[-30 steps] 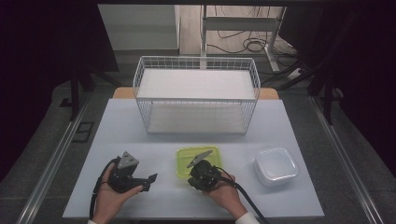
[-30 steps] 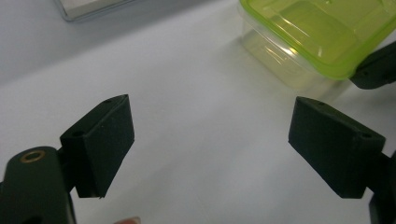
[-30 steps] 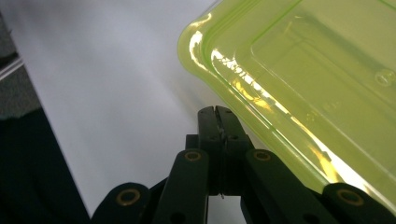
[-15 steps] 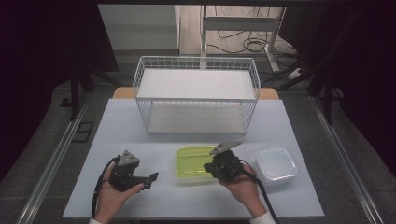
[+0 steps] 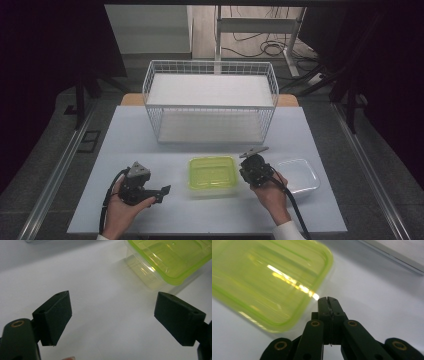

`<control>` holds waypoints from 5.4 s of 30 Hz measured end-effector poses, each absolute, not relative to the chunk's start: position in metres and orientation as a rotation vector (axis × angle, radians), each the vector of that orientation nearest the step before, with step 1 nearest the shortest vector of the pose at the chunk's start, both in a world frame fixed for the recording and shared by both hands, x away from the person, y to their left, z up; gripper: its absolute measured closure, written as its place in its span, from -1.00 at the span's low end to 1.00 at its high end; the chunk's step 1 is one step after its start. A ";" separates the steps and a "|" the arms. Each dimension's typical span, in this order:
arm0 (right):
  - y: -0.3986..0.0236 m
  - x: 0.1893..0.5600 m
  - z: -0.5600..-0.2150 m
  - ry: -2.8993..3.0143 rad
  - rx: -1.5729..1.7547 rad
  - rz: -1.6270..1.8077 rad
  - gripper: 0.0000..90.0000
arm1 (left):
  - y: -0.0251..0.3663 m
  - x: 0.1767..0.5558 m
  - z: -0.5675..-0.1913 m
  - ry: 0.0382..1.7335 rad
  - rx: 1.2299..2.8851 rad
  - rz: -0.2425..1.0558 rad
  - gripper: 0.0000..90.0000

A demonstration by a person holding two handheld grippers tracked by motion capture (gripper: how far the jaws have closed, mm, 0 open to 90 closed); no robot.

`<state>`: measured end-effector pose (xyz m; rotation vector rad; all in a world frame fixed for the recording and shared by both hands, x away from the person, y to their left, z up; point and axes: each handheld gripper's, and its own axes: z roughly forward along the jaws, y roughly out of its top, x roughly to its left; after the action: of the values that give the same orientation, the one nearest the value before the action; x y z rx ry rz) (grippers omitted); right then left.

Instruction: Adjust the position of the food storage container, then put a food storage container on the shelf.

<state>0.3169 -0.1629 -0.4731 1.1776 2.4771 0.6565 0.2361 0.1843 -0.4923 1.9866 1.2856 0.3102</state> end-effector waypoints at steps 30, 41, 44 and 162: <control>-0.143 0.319 -0.478 2.570 1.159 0.791 0.98 | 0.204 0.236 -0.491 1.310 1.927 0.301 -0.68; -0.157 0.320 -0.464 2.499 1.185 0.851 0.98 | 0.212 0.235 -0.488 1.325 1.893 0.329 -0.68; -0.158 0.320 -0.463 2.495 1.176 0.852 0.98 | 0.207 0.236 -0.488 1.321 1.895 0.335 -0.69; -0.170 0.322 -0.454 2.507 1.416 1.526 0.76 | 0.173 0.281 -0.469 1.173 1.673 -0.085 0.73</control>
<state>0.3217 -0.1698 -0.4540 1.4156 2.5069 1.5257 0.2809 0.1732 -0.4685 1.6726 1.1726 -0.0852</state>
